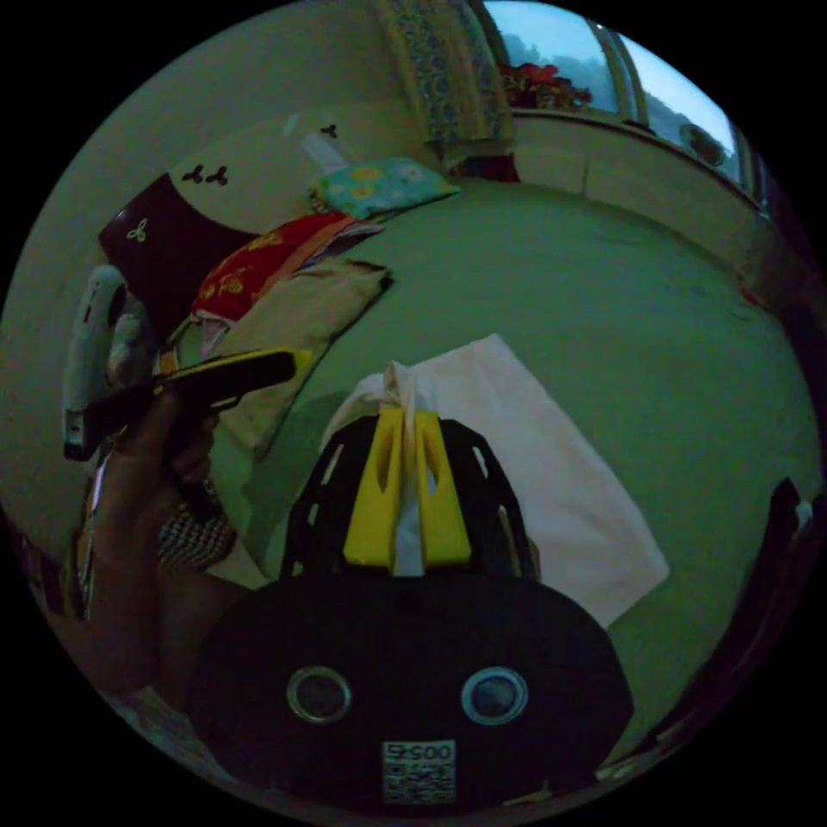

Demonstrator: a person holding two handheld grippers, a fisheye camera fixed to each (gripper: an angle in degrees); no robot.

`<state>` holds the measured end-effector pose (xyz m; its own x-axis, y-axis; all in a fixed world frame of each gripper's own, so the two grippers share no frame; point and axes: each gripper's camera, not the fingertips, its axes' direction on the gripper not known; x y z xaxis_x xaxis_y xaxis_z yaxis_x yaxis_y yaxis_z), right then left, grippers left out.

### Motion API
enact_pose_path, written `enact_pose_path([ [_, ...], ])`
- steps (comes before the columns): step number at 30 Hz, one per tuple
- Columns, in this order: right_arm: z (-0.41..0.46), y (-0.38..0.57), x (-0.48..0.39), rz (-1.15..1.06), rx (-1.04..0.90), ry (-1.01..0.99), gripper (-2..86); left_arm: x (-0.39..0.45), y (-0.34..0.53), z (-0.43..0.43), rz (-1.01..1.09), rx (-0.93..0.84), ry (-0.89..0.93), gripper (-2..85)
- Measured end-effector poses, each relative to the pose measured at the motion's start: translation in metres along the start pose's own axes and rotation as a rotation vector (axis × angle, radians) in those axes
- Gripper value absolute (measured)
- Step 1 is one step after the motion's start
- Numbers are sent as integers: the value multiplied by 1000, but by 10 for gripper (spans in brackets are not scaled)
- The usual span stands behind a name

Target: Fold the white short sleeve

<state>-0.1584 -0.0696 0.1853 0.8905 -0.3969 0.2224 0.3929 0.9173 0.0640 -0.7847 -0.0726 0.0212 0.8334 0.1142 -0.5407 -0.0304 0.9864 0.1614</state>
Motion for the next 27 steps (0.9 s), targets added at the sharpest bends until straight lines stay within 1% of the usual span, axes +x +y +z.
enact_pose_path([
  [3,-15,0,47,72,22,63,-12,21,-2,14,58,-30,18,-1],
  [7,-35,1,102,192,54,78,-12,44,-1,33,101,-66,81,18],
  [11,-57,5,153,279,90,218,-12,62,-2,50,113,-98,152,55],
  [12,-63,5,165,288,96,220,-12,65,-2,51,119,-98,169,60],
  [13,-65,6,170,287,100,203,-12,71,-2,55,133,-95,209,71],
  [15,-75,5,190,266,120,58,-12,82,-1,59,163,-82,274,91],
  [17,-81,5,201,227,132,-39,-12,97,1,62,212,-60,314,110],
  [22,-94,1,223,132,128,-182,-12,117,4,63,277,-6,381,152],
  [24,-100,-1,236,98,125,-290,-12,124,5,66,288,-5,368,156],
  [27,-107,-2,253,88,125,-350,-14,132,6,73,303,-20,332,149],
])
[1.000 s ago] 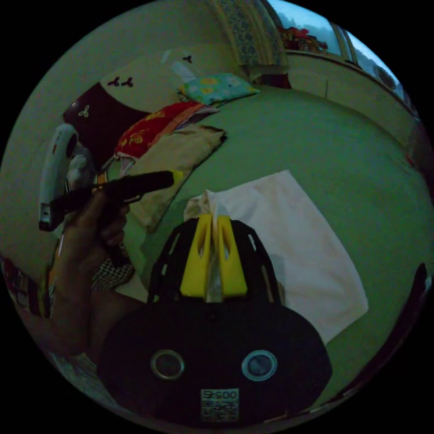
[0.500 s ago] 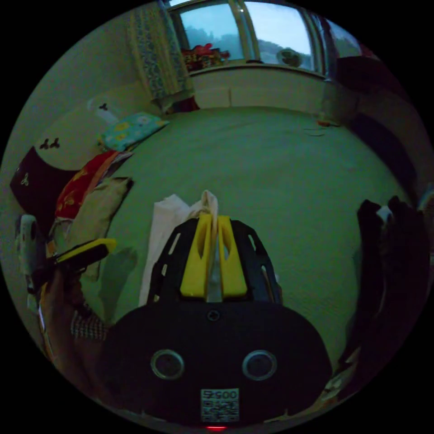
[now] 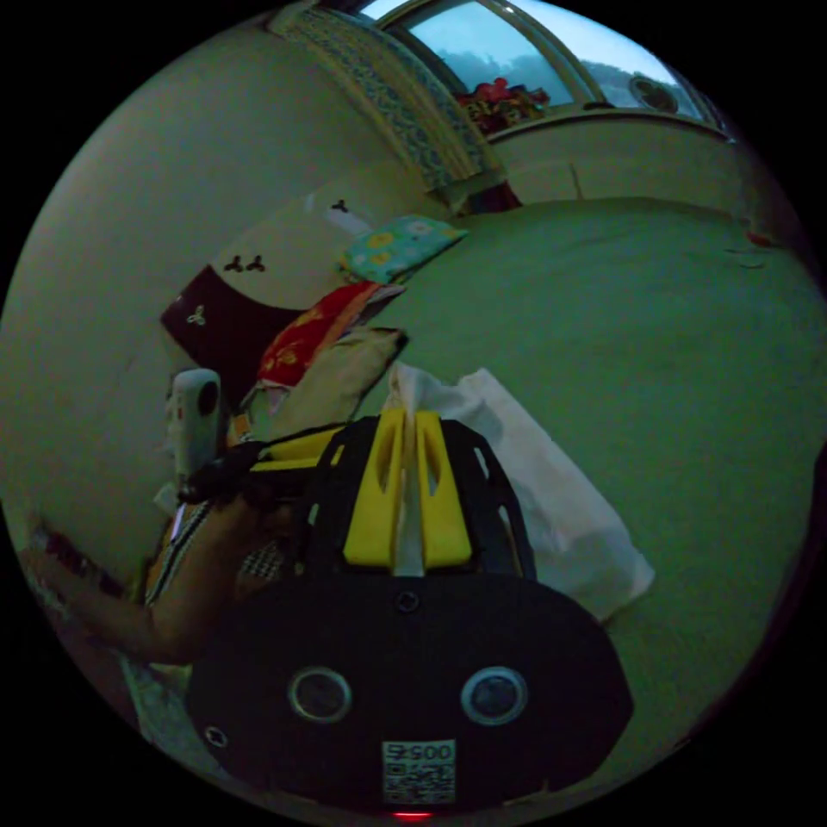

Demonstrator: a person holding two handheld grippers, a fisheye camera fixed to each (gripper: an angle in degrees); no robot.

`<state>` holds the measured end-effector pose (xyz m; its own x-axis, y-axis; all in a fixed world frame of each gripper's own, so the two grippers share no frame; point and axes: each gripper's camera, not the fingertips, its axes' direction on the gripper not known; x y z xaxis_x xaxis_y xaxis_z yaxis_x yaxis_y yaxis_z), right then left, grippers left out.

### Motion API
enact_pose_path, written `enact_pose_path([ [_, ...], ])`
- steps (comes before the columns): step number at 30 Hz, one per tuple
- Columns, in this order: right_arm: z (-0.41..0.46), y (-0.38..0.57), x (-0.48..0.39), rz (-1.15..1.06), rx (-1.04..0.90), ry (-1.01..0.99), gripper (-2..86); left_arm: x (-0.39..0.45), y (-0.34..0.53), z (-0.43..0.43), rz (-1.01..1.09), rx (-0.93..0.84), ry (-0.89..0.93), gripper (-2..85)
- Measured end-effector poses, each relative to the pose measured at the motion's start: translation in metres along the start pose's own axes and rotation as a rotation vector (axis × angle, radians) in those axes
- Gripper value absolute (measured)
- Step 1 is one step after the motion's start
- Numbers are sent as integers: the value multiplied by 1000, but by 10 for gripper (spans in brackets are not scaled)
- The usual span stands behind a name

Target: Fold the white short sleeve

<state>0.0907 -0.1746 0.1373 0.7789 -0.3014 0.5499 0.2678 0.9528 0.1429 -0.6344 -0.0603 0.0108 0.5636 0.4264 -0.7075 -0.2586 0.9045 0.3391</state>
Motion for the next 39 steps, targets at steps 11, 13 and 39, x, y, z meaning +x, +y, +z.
enact_pose_path([
  [11,-40,-18,45,38,27,18,-15,5,1,2,-25,5,-95,16],
  [13,-49,-21,54,63,48,44,-16,4,2,1,-33,4,-146,12],
  [39,-67,-80,94,278,245,691,10,-68,22,-7,-373,187,-533,13],
])
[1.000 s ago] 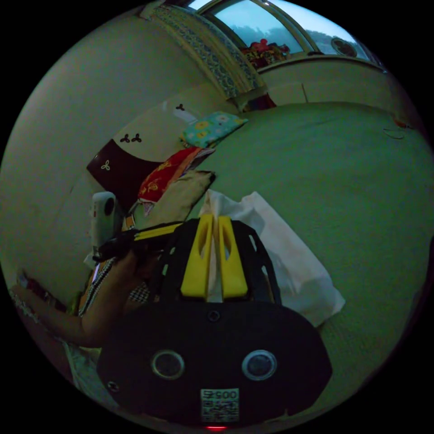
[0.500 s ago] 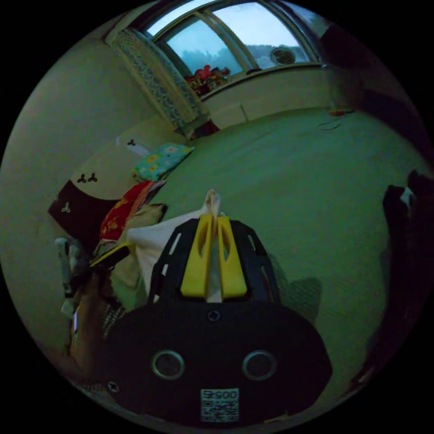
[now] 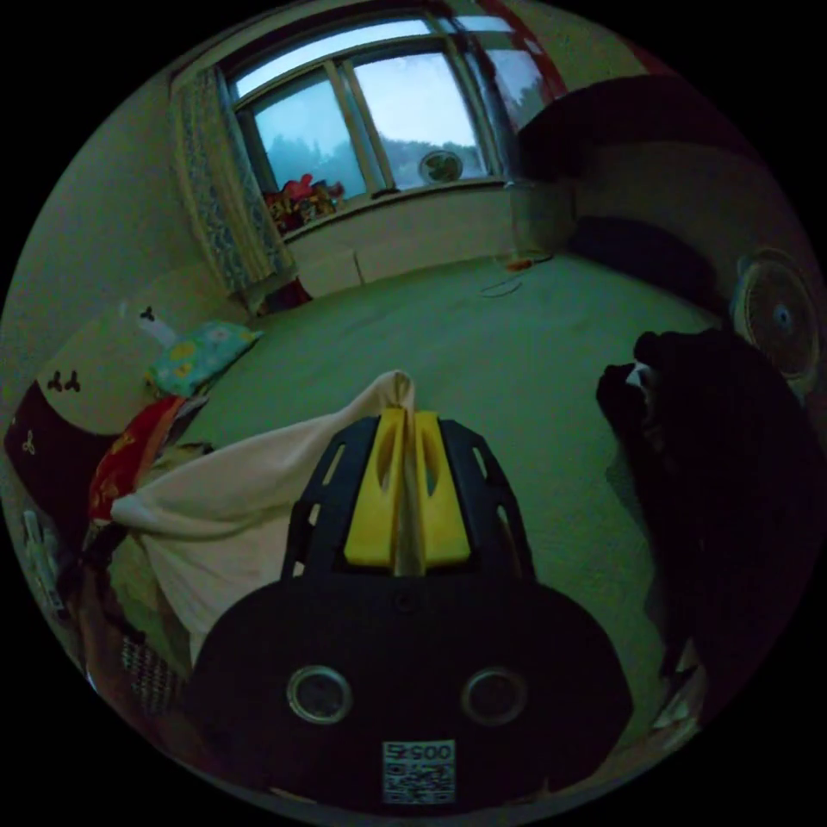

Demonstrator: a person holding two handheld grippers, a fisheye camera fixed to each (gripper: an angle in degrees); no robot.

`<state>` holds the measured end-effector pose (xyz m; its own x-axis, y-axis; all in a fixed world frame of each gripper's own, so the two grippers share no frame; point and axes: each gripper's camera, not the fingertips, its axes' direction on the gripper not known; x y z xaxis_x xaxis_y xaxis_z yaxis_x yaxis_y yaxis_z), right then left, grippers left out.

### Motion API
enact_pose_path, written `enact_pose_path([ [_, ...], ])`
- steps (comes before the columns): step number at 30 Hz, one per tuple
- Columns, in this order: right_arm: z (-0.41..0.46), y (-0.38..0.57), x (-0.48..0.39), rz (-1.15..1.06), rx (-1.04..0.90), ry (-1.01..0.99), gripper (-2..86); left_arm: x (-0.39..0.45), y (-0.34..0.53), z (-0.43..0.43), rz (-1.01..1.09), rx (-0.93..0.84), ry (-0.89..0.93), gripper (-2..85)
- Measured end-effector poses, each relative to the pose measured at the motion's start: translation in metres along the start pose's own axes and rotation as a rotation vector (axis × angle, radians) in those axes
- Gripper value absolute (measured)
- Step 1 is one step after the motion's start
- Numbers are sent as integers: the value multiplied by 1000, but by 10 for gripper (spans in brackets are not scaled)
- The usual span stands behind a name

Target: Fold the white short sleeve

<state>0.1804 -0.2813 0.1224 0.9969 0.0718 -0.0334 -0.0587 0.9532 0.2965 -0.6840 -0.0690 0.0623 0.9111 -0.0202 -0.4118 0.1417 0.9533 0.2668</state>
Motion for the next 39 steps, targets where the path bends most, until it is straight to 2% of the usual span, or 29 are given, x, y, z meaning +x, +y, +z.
enact_pose_path([
  [2,15,-4,-13,-49,-104,43,42,8,1,19,29,-110,23,32],
  [8,27,-12,-55,-184,-175,89,118,23,10,33,45,-134,85,109],
  [13,47,-15,-94,-323,-390,-95,134,64,28,59,208,-234,258,120],
  [17,64,-8,-134,-486,-610,-356,145,119,44,93,362,-356,419,149],
  [18,68,-5,-144,-529,-636,-349,150,127,46,98,386,-371,432,152],
  [23,82,-3,-174,-579,-647,-215,137,190,70,142,543,-445,314,159],
  [29,97,-1,-203,-599,-637,-63,67,246,93,194,660,-506,99,132],
  [35,103,-8,-212,-513,-622,-118,32,265,100,230,613,-502,54,43],
  [39,105,-13,-217,-457,-608,-141,18,268,102,255,572,-552,92,15],
])
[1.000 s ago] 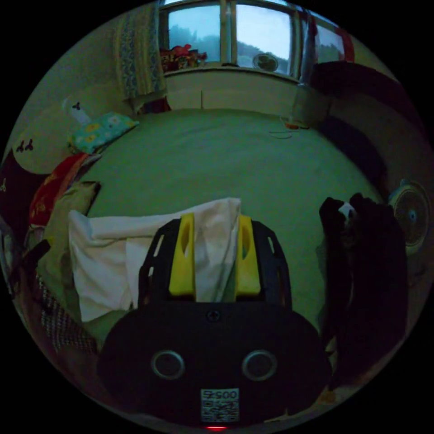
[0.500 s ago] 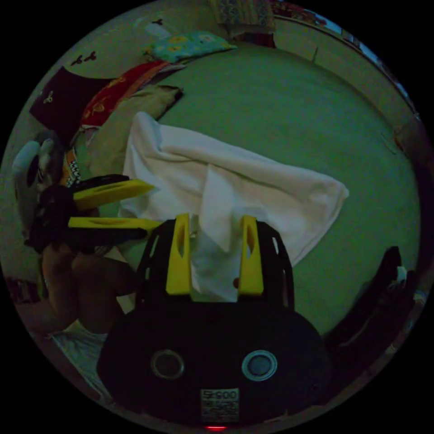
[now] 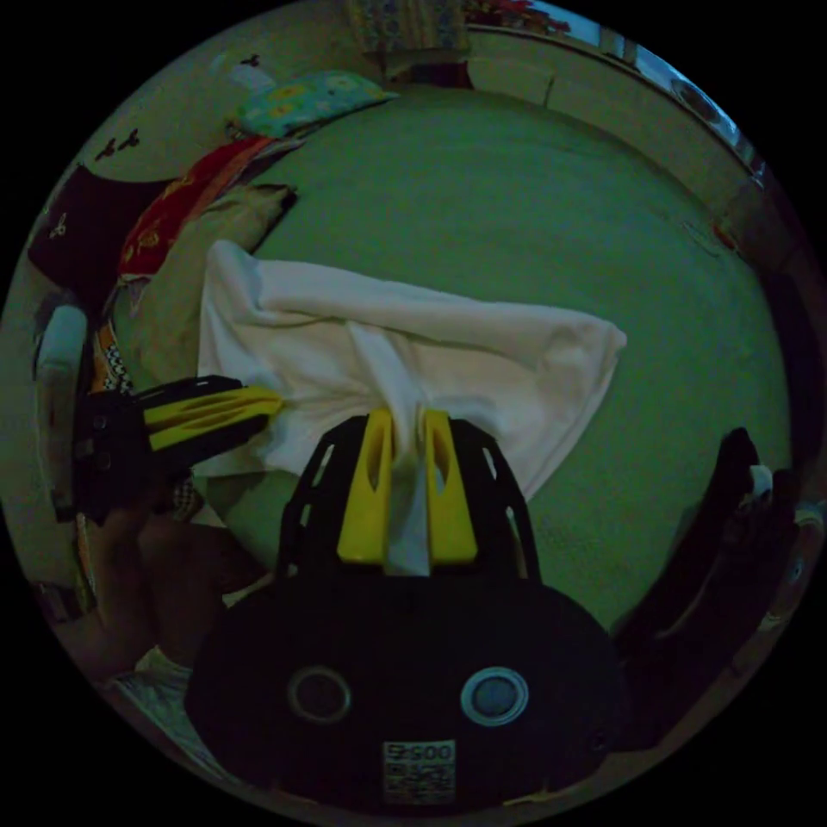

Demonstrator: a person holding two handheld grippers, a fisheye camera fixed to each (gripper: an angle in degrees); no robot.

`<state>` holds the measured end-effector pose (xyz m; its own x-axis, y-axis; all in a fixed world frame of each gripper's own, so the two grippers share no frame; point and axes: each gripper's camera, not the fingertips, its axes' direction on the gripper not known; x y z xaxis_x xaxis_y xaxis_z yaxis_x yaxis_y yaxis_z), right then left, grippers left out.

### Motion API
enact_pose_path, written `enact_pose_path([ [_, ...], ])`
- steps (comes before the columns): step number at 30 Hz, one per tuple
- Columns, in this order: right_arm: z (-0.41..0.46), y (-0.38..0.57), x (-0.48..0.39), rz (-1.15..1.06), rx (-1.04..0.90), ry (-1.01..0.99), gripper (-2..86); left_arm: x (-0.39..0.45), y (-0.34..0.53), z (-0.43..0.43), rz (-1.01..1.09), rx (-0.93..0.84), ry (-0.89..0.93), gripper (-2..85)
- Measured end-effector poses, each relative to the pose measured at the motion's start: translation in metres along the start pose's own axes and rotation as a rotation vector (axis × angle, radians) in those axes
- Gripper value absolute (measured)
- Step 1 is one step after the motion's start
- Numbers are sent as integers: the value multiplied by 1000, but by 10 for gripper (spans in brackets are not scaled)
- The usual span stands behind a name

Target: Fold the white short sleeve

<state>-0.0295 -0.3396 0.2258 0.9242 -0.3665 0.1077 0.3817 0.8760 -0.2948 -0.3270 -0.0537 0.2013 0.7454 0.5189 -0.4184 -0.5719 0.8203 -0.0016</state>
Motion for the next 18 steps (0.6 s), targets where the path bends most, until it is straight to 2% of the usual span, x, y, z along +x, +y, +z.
enact_pose_path([
  [12,-1,-13,-25,101,111,132,6,12,-33,48,-3,27,6,2],
  [18,20,-24,-49,78,54,233,11,10,-46,68,-26,42,47,3],
])
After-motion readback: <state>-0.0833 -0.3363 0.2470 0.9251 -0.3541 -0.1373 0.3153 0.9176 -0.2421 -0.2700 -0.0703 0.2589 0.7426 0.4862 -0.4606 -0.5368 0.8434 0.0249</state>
